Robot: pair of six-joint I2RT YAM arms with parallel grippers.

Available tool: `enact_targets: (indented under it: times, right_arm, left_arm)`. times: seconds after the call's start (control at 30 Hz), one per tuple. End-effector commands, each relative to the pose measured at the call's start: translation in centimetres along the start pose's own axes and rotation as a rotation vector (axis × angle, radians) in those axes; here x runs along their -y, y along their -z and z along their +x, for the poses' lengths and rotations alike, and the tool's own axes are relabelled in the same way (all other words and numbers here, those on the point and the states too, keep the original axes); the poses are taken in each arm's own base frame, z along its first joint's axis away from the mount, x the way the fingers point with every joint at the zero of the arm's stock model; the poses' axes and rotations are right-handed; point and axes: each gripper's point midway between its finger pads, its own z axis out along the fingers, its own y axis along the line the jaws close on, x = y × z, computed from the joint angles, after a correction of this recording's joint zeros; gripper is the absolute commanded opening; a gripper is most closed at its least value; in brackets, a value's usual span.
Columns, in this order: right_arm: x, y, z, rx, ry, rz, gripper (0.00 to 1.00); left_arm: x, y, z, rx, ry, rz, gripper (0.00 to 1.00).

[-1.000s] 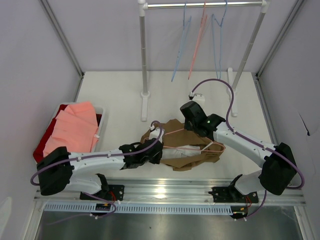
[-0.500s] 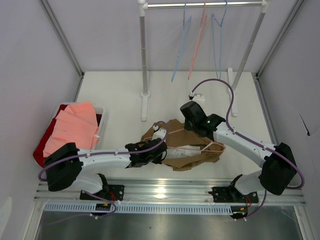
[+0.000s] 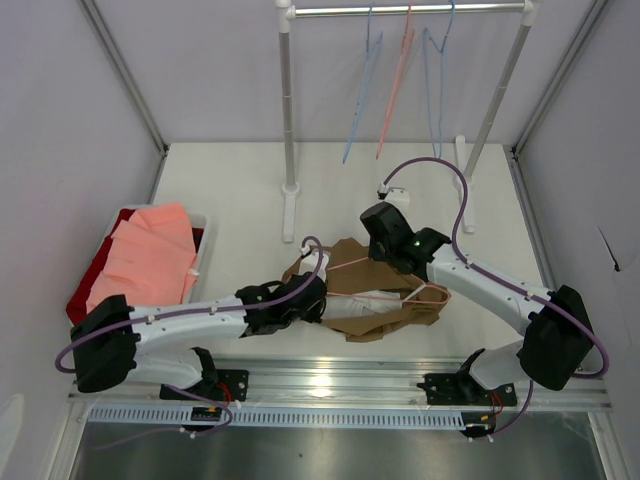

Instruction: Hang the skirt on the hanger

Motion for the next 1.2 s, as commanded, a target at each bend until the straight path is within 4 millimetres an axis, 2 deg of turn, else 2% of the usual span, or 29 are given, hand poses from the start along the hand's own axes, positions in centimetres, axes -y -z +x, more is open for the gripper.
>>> enact_targets:
  times: [0.0,0.23,0.27,0.57,0.7,0.87,1.03,1.13,1.17]
  right_arm:
    - [0.0,0.7,-1.2,0.050,-0.020,0.003,0.00]
    - [0.1,1.0,-1.4,0.054,-0.026,0.000,0.00]
    - [0.1,1.0,-1.3,0.053,-0.027,0.003,0.00]
    - [1.1,1.3,-0.5,0.050,-0.025,0.022,0.00]
    - [1.1,1.5,-0.3,0.051,-0.015,0.017,0.00]
    - [1.3,1.6,0.2,0.053,0.000,0.028,0.00]
    - [1.6,1.8,0.5,0.053,0.006,0.040,0.00]
    - [1.6,1.8,0.5,0.054,0.009,0.044,0.00]
    - [1.6,1.7,0.5,0.053,0.010,0.046,0.00]
  left_arm:
    - [0.5,1.2,-2.0,0.072,0.037,0.030,0.00]
    - [-0.7,1.3,-1.6,0.086,0.119,0.035,0.00]
    - [-1.2,1.2,-1.1,0.080,0.129,0.025,0.00]
    - [-3.6,1.1,-1.4,0.127,0.249,-0.001,0.00]
    - [-4.4,1.3,-2.2,0.167,0.318,0.002,0.00]
    - [-5.5,0.9,-2.1,0.168,0.363,-0.016,0.00]
    - [-5.5,0.5,-2.2,0.162,0.377,-0.014,0.00]
    - [-5.1,0.5,-2.1,0.154,0.369,0.012,0.00]
    - [-4.6,0.6,-2.6,0.169,0.360,0.041,0.00]
